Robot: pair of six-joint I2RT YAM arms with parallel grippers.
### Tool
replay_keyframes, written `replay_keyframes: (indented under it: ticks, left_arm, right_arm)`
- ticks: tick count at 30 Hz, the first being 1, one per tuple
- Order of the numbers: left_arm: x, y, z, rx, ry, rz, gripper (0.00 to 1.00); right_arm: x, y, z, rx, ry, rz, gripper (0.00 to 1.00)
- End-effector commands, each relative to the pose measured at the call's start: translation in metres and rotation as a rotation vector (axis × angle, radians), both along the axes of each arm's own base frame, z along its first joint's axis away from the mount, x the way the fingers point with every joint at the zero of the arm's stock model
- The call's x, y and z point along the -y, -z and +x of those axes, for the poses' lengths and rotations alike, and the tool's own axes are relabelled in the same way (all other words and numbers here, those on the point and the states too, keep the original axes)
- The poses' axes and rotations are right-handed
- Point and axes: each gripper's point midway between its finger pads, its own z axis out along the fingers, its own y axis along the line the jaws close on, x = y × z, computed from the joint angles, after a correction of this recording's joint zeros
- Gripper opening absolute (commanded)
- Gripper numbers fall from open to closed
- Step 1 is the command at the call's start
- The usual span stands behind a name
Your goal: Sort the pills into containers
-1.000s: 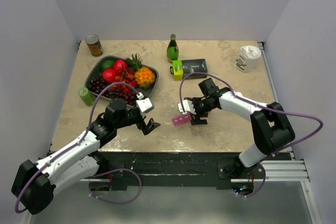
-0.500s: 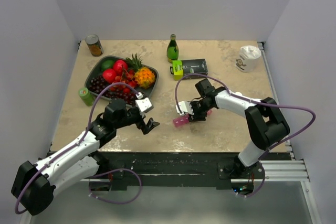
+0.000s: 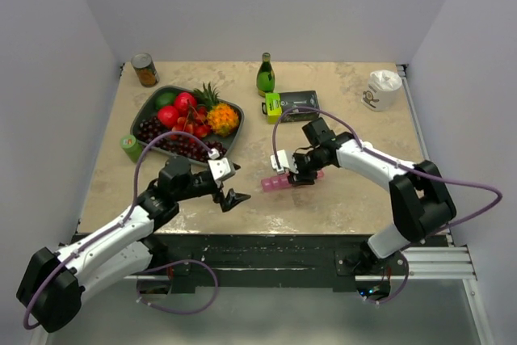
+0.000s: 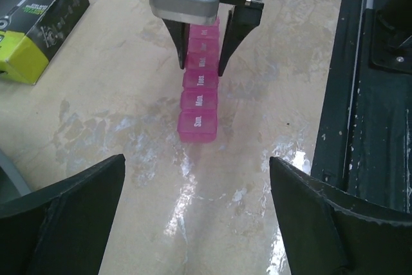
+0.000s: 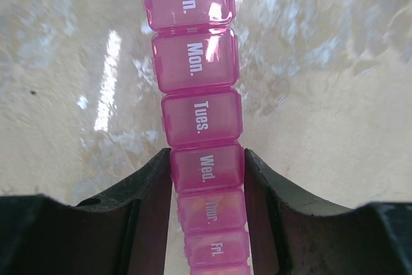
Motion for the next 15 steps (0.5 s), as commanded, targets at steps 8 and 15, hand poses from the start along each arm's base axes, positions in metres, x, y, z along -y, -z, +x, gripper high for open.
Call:
replay_keyframes:
  ticks: [8, 15]
  left_arm:
    - [0.073, -0.015, 0.009, 0.177, 0.098, 0.012, 0.97]
    - [0.085, 0.006, 0.014, 0.188, 0.089, 0.112, 0.92]
  right_arm:
    - [-0.036, -0.054, -0.040, -0.033, -0.078, 0.191, 0.16]
    - [-0.039, -0.060, -0.042, -0.026, -0.088, 0.216, 0.15]
